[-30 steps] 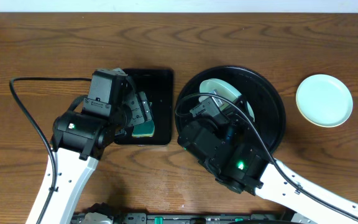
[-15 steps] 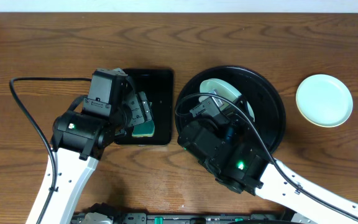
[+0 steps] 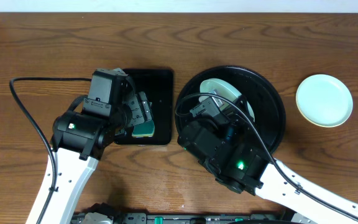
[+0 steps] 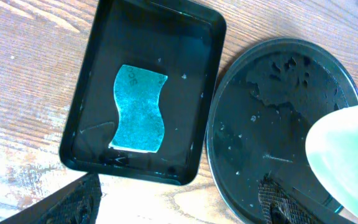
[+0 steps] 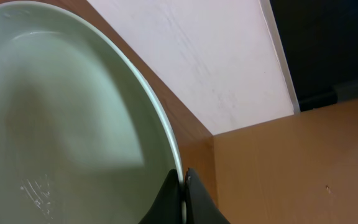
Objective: Clean dirty plates on tray and stack at the side
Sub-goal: 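Tilt and lift the pale green plate off the round tray, right gripper, then carry the plate right and set it on the stacked plates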
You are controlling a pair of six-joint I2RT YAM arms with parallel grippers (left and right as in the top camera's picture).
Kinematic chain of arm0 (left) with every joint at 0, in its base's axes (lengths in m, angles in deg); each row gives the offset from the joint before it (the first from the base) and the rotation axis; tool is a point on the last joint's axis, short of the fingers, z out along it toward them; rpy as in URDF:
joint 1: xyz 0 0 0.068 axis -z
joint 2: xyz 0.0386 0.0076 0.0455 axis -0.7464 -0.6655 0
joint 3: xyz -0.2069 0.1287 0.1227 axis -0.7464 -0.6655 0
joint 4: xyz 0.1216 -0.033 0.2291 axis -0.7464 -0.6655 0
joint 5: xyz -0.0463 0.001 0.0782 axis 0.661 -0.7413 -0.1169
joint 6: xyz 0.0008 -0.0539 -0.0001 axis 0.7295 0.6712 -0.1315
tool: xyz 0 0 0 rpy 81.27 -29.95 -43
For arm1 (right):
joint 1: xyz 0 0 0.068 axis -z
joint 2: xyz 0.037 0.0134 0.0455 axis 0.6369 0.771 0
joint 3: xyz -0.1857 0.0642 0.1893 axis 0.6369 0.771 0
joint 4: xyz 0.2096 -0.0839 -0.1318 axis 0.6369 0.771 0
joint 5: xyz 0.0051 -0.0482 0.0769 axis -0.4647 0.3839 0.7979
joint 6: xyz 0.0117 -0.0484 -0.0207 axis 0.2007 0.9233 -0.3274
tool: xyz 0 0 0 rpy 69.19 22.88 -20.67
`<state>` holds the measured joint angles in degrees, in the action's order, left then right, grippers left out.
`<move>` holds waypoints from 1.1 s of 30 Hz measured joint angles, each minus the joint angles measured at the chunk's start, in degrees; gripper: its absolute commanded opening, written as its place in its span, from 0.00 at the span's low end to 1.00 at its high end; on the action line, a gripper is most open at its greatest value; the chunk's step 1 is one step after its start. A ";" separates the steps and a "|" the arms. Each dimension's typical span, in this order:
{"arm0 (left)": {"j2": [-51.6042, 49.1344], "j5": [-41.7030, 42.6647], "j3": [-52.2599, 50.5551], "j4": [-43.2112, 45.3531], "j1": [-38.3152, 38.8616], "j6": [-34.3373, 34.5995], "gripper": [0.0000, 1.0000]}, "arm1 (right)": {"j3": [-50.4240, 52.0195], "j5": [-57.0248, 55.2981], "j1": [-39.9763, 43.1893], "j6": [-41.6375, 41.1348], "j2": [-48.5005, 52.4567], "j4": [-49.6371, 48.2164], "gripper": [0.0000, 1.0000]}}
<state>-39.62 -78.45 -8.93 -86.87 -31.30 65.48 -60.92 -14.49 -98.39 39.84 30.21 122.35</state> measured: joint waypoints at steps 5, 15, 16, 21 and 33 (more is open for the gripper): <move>0.00 0.00 0.00 0.00 0.00 -0.02 0.82 | 0.00 0.00 0.00 0.00 0.00 -0.07 0.01; 0.00 0.02 0.00 0.02 0.00 -0.02 0.82 | 0.17 10.99 6.62 -7.43 0.02 -0.35 0.01; 0.00 0.02 0.00 0.00 0.00 0.00 0.82 | 0.24 12.76 8.90 -8.28 0.11 0.31 0.01; 0.00 0.02 0.00 0.00 0.00 -0.02 0.82 | 0.79 20.76 16.96 -13.09 0.11 2.89 0.01; 0.00 0.02 0.00 0.00 0.00 -0.02 0.82 | 0.55 18.78 13.51 -7.17 -1.31 1.18 0.01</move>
<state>-39.62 -78.43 -8.93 -86.87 -31.30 65.46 -60.37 4.29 -84.88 32.67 28.90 123.53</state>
